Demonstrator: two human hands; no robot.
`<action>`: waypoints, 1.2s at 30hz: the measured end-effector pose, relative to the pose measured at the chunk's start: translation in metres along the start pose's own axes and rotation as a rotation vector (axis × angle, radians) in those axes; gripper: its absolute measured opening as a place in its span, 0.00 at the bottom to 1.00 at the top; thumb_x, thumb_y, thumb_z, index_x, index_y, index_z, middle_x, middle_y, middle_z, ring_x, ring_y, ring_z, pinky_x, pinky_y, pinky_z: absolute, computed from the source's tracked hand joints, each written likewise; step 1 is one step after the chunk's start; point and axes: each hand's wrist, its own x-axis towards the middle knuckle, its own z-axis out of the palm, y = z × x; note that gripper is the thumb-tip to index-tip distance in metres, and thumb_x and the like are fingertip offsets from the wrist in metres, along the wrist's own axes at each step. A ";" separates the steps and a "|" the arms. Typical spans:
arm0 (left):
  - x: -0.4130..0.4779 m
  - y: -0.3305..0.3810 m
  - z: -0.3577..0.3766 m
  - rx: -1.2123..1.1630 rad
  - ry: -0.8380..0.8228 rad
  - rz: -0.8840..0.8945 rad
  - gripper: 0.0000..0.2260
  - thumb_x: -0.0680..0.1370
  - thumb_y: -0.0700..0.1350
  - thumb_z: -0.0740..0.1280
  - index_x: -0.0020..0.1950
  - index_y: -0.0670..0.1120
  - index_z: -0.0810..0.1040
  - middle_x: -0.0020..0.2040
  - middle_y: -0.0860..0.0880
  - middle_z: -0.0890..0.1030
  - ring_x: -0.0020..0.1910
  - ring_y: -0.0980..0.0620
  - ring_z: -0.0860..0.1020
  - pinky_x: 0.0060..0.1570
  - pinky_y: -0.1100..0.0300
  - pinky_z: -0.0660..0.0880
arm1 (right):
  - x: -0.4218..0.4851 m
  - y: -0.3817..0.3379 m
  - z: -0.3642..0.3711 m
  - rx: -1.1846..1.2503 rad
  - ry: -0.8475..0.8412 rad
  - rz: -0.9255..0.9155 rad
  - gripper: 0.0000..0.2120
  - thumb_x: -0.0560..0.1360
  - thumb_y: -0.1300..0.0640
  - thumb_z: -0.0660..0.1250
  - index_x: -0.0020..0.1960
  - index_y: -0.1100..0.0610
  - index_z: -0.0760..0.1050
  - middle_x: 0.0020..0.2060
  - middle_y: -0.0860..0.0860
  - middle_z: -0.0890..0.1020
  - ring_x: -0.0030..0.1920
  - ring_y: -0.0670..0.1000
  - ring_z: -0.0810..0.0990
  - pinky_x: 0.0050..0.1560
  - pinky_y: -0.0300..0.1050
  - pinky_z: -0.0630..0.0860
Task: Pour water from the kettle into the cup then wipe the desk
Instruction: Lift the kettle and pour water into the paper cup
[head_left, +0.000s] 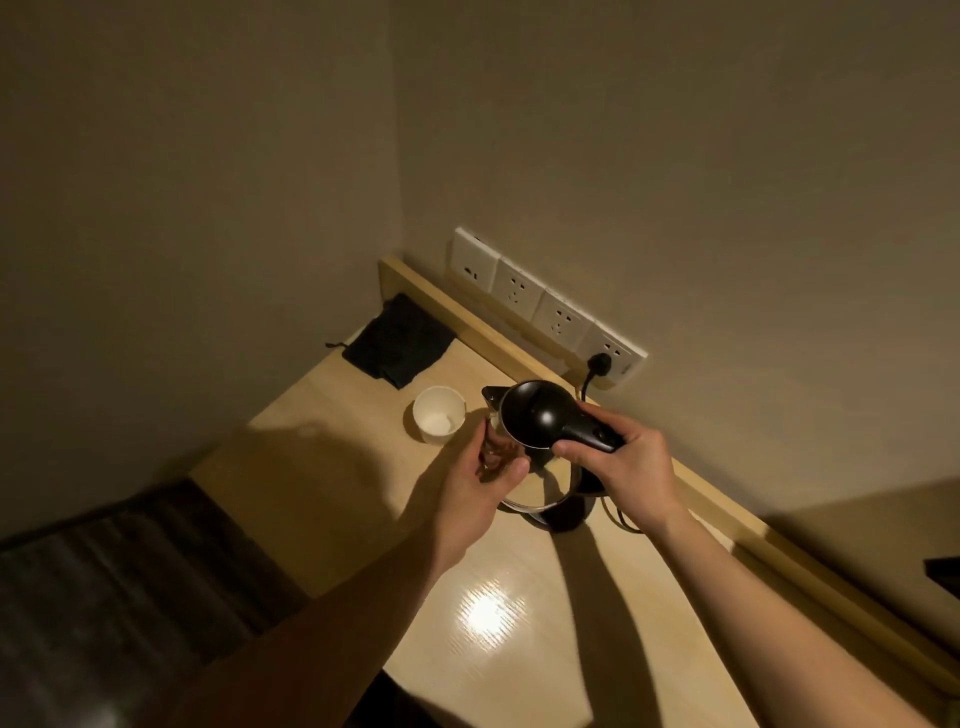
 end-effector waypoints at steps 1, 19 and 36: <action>-0.001 0.001 -0.004 -0.008 0.004 -0.014 0.29 0.80 0.53 0.72 0.79 0.65 0.65 0.71 0.58 0.79 0.71 0.58 0.74 0.53 0.72 0.68 | 0.002 -0.003 0.004 -0.014 -0.011 -0.002 0.27 0.64 0.40 0.79 0.61 0.37 0.78 0.53 0.39 0.86 0.55 0.39 0.84 0.57 0.44 0.82; 0.003 -0.014 -0.024 -0.174 -0.050 -0.237 0.25 0.75 0.64 0.71 0.70 0.71 0.71 0.66 0.63 0.79 0.67 0.60 0.73 0.56 0.64 0.69 | 0.024 -0.037 0.029 -0.302 -0.111 0.006 0.27 0.71 0.46 0.80 0.66 0.53 0.81 0.55 0.49 0.87 0.54 0.49 0.86 0.53 0.53 0.86; -0.003 -0.013 -0.017 -0.275 -0.082 -0.228 0.34 0.73 0.64 0.70 0.78 0.60 0.69 0.75 0.52 0.75 0.77 0.48 0.69 0.78 0.44 0.64 | 0.030 -0.042 0.026 -0.402 -0.137 0.017 0.25 0.71 0.44 0.79 0.64 0.54 0.82 0.54 0.48 0.87 0.51 0.48 0.87 0.51 0.48 0.86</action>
